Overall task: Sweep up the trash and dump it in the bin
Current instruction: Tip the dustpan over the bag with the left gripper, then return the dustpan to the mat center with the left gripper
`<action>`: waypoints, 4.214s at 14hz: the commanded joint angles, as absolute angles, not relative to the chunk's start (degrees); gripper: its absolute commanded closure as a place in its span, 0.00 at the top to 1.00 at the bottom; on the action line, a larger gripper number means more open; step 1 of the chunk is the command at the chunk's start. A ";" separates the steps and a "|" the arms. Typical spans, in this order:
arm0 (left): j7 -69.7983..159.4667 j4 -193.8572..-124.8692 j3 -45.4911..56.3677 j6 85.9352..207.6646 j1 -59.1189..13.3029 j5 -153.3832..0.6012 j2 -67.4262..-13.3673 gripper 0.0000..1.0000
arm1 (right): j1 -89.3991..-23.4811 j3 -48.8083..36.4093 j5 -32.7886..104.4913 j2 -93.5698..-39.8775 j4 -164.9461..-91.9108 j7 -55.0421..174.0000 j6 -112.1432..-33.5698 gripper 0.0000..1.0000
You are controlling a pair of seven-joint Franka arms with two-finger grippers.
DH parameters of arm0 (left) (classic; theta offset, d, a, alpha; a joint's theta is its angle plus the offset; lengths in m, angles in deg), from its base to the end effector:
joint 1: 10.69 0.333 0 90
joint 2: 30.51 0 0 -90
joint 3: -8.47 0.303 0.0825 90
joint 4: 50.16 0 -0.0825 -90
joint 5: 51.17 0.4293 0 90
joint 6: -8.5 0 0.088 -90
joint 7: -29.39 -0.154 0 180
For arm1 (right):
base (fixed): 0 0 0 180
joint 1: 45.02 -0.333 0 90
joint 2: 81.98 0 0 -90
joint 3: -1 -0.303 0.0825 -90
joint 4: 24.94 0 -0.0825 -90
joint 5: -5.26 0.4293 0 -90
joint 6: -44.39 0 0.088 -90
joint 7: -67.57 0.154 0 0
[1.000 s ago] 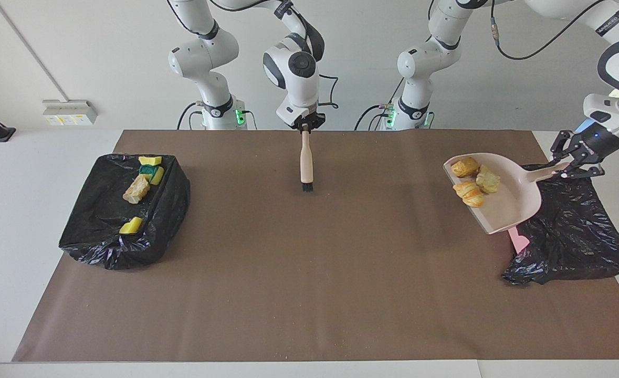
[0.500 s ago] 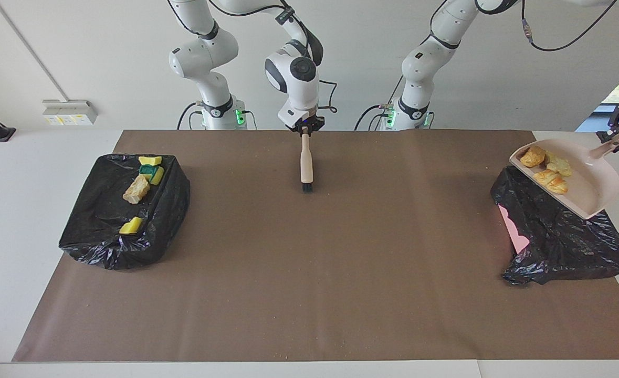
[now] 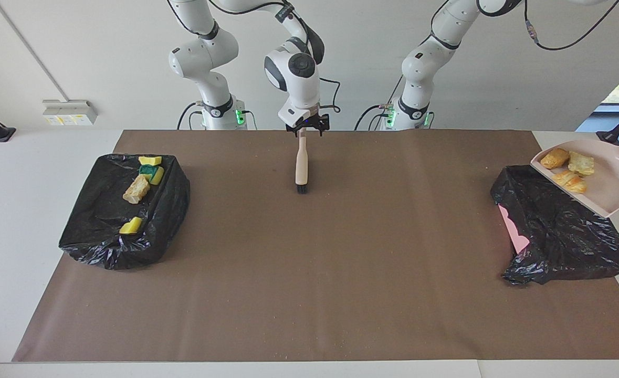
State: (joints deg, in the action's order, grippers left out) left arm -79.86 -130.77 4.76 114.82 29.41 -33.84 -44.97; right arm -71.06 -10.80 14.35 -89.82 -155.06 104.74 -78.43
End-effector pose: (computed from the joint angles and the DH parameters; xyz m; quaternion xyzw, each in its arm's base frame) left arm 0.5448 0.4527 0.5215 -0.7770 0.6060 0.1052 0.1343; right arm 0.4172 0.3390 0.3307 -0.9979 0.0378 0.0290 0.0443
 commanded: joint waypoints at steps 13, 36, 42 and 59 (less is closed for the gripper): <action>-63.51 -129.27 5.39 116.09 17.26 -7.05 -44.84 0.00 | -46.16 -11.13 1.84 -89.19 -126.12 86.90 -57.05 1.00; 18.37 -144.73 4.25 105.87 -22.18 -49.05 -35.87 0.00 | -52.30 1.53 5.44 -93.13 -124.07 79.94 -44.11 1.00; 37.70 -143.68 4.34 117.73 -32.38 -52.57 -45.87 0.00 | -47.75 2.58 5.52 -86.82 -115.13 76.09 -43.07 1.00; 62.88 -124.43 4.34 124.60 -46.46 -54.95 -66.81 0.00 | -46.60 2.06 0.86 -86.72 -115.82 73.89 -43.94 1.00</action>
State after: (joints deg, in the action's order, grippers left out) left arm 62.01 -126.52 3.27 123.56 -45.64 -54.19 -65.82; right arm -46.94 2.33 1.11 -86.83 -116.35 74.99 -44.34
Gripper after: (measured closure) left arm 0.683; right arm 0.000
